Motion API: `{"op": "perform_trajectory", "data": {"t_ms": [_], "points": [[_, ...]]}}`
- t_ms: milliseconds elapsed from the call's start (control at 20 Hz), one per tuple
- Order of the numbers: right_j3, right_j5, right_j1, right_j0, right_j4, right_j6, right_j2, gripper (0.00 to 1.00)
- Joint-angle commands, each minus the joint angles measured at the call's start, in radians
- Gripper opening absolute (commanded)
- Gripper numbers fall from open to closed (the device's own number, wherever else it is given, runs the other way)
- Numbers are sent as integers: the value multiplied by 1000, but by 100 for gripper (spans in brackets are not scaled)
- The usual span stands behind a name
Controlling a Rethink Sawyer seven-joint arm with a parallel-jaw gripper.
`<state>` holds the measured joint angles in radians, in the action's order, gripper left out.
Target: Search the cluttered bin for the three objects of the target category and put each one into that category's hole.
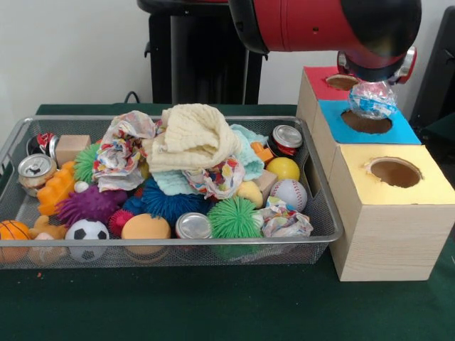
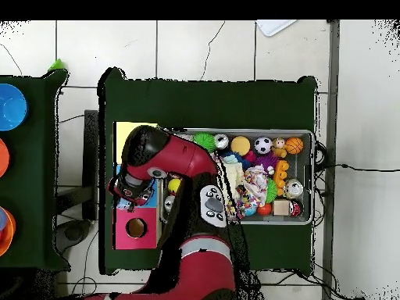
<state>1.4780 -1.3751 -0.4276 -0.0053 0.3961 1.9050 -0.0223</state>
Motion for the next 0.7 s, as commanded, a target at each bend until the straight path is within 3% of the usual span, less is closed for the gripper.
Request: {"op": "perform_trajectory", "data": {"t_ms": [50,700], "points": [[-32,-102,67,-27,-50,241,5,0],[-43,-96,57,-20,-69,247,-7,0]]}}
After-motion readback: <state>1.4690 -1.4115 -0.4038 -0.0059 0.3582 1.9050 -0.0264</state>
